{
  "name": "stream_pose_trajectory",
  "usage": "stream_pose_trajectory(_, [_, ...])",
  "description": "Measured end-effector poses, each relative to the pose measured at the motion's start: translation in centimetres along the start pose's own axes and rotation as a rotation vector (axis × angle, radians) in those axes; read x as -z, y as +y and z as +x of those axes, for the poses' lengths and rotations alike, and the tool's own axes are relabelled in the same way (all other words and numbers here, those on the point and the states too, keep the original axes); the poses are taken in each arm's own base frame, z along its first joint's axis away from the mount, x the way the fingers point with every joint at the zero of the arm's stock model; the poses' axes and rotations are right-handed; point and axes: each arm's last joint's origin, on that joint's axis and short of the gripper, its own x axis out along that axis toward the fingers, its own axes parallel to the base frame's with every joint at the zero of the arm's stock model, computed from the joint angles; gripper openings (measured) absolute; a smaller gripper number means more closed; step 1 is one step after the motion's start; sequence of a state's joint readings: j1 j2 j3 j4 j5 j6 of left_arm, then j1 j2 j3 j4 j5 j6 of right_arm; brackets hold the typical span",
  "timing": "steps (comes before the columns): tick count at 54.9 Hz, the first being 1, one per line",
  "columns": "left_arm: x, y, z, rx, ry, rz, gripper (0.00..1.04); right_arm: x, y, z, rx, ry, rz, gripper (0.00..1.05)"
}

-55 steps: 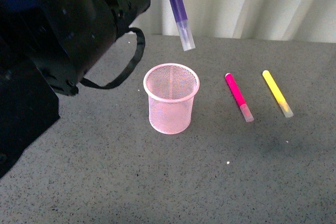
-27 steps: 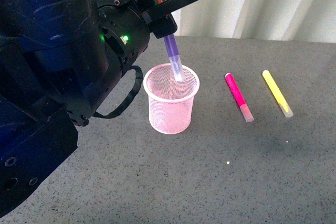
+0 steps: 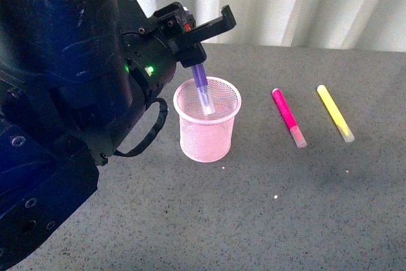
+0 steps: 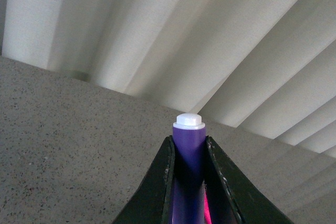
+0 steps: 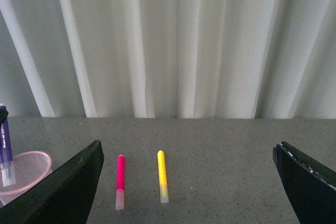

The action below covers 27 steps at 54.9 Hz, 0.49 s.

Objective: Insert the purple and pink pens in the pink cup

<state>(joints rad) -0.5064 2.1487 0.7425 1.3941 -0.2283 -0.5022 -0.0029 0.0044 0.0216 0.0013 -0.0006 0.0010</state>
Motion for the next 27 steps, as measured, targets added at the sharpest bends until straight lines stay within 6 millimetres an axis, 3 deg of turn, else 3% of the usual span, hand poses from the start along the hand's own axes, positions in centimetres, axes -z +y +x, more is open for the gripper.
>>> stream_pose_trajectory(14, [0.7, 0.7, 0.4, -0.015, 0.015, 0.004, 0.13, 0.0, 0.0, 0.0, 0.0, 0.0, 0.0, 0.98])
stream_pose_trajectory(20, [1.0, 1.0, 0.7, -0.023, 0.017, 0.006, 0.36, 0.0, 0.0, 0.0, 0.0, 0.0, 0.0, 0.98])
stream_pose_trajectory(27, [1.1, 1.2, 0.9, -0.028, 0.015, 0.006, 0.55, 0.0, 0.0, 0.0, 0.0, 0.0, 0.0, 0.98])
